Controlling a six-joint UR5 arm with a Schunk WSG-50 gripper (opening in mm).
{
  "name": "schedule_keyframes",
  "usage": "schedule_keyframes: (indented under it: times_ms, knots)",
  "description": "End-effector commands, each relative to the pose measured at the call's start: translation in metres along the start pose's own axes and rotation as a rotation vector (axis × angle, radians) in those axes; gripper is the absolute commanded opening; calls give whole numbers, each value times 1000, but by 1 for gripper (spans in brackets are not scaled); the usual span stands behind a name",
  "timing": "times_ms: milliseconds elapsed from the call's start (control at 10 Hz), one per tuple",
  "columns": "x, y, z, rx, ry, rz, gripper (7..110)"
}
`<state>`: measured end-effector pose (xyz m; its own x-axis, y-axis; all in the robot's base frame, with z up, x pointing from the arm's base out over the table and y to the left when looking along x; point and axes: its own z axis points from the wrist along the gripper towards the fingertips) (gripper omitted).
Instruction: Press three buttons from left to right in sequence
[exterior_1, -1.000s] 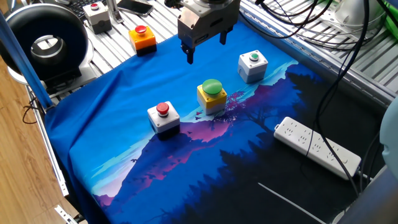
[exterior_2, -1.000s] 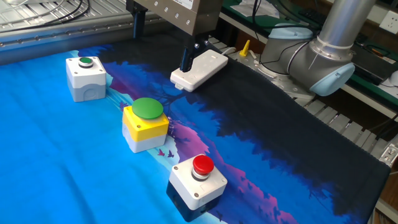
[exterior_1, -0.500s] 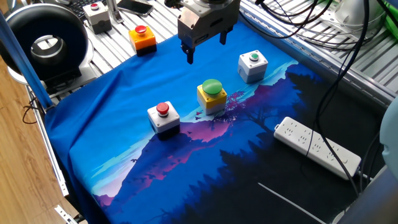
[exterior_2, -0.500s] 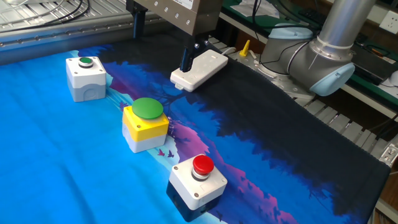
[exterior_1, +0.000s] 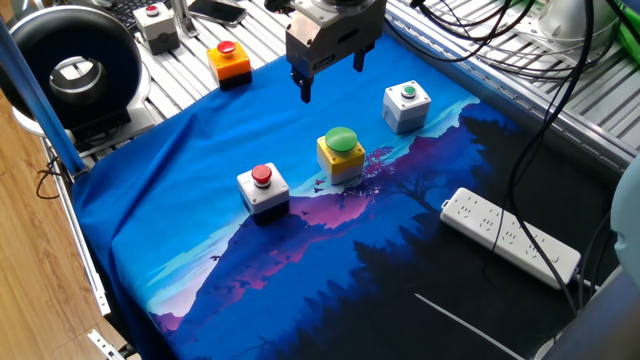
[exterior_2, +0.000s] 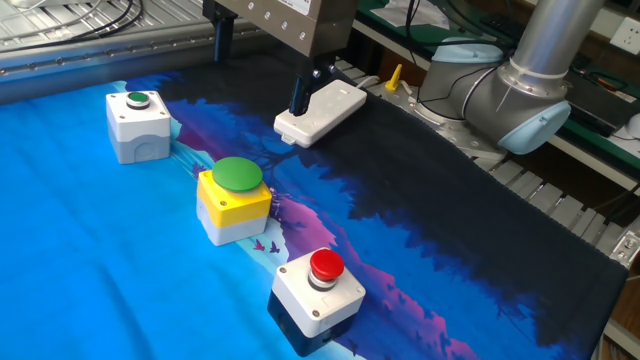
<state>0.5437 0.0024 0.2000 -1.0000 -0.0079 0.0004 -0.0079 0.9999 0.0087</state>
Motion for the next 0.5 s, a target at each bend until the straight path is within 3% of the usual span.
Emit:
schedule_keyframes:
  times_ms: [0, 100, 200, 400]
  knots:
    - [7, -17, -1, 78, 29, -18, 107]
    - [6, -16, -1, 79, 32, -13, 107]
    - [5, -12, -3, 79, 34, 0, 7]
    - [3, -8, -2, 67, 31, 12, 7]
